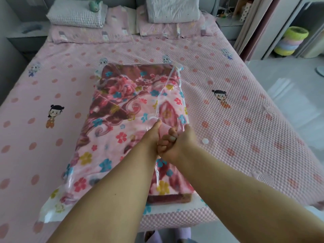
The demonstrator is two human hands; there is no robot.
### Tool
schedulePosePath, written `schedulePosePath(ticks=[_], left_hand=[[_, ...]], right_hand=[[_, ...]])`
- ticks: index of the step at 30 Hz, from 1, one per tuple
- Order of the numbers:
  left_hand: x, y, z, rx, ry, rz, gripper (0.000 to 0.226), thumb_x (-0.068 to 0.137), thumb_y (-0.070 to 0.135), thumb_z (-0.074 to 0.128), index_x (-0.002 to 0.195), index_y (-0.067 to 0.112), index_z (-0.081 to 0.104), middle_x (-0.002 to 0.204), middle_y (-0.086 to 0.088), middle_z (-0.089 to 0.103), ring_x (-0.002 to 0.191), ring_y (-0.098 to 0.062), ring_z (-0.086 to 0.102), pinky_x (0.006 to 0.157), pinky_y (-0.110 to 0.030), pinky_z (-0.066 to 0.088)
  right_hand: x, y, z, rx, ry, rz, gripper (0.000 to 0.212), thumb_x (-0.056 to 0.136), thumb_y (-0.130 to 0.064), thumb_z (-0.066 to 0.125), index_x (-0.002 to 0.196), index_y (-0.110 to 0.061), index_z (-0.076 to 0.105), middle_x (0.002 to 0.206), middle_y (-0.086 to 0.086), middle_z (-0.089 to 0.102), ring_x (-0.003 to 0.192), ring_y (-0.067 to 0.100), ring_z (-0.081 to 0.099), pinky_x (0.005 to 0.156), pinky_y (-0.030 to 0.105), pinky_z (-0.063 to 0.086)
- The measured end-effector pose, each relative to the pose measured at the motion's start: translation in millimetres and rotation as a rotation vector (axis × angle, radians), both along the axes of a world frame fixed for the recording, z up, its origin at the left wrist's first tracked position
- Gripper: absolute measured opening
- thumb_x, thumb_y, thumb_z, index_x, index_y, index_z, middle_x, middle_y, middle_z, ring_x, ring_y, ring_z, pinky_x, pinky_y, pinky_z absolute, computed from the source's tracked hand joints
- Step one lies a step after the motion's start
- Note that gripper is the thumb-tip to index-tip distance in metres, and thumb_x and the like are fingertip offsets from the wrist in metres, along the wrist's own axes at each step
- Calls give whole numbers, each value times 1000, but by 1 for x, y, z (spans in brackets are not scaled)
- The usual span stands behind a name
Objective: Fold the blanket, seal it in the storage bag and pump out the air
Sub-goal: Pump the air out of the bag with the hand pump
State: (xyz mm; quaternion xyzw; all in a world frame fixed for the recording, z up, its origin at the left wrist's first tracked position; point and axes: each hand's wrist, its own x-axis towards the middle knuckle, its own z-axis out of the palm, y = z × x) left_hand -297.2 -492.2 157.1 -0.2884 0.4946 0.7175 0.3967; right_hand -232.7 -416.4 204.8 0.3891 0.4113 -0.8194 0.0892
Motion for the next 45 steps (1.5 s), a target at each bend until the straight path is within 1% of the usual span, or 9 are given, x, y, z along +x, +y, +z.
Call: schedulePosePath(ticks=[6, 12, 17, 23, 29, 35, 39, 42, 45], left_hand=[[0, -2, -12, -75, 32, 175, 58, 85, 57, 59, 113, 7, 59, 65, -6, 62, 47, -14, 59, 36, -17, 45], [-1, -2, -2, 0, 22, 41, 66, 95, 60, 37, 61, 10, 61, 38, 1, 53, 28, -5, 48, 33, -10, 38], [2, -5, -7, -92, 30, 176, 55, 87, 55, 60, 109, 5, 61, 73, -8, 62, 56, -17, 59, 38, -19, 49], [0, -4, -4, -52, 41, -10, 76, 95, 63, 35, 43, 13, 60, 32, 4, 45, 22, -3, 34, 25, -9, 22], [2, -7, -9, -84, 14, 188, 51, 86, 54, 61, 105, 6, 60, 67, -5, 61, 56, -15, 58, 36, -17, 46], [-1, -6, -3, -38, 39, -42, 71, 95, 63, 31, 52, 12, 58, 32, 5, 43, 21, -2, 33, 23, -10, 22], [3, -10, -10, -65, -25, 154, 58, 83, 57, 61, 103, 3, 65, 75, -7, 63, 56, -15, 59, 41, -20, 49], [-3, -5, -7, -95, 35, 149, 40, 92, 49, 54, 87, 10, 57, 63, -6, 57, 38, -14, 56, 31, -15, 41], [-3, 1, 4, 11, 19, 61, 60, 96, 58, 38, 62, 11, 56, 35, 2, 47, 21, -5, 39, 24, -10, 25]], right_hand=[[41, 0, 23, -223, -98, -33, 62, 90, -61, 31, 46, -18, 26, 45, -3, 19, 45, 12, 21, 52, 22, 16], [3, -1, 1, -24, 10, 12, 60, 94, -57, 23, 48, -19, 31, 42, -4, 27, 38, 13, 28, 47, 20, 23], [41, -4, 20, -289, -98, -30, 61, 94, -57, 26, 46, -17, 27, 46, -3, 20, 46, 12, 23, 50, 22, 19], [3, -7, 0, -28, -7, 15, 56, 95, -49, 25, 48, -19, 30, 43, -3, 26, 40, 14, 26, 49, 21, 22], [45, -3, 22, -274, -110, -21, 63, 93, -58, 28, 45, -17, 27, 45, -4, 20, 45, 12, 22, 49, 21, 19], [0, -7, -6, 0, 2, 21, 61, 95, -55, 23, 47, -18, 30, 44, -3, 25, 38, 14, 27, 46, 20, 22], [42, -11, 19, -315, -61, 6, 62, 94, -56, 27, 46, -17, 27, 47, -3, 21, 46, 13, 22, 48, 21, 19], [26, -4, 16, -241, -94, -48, 62, 93, -59, 27, 46, -18, 29, 45, -4, 21, 43, 12, 22, 48, 19, 17], [-9, -8, 9, -100, -64, -21, 57, 94, -55, 23, 49, -20, 30, 42, -5, 23, 40, 12, 24, 46, 18, 18]])
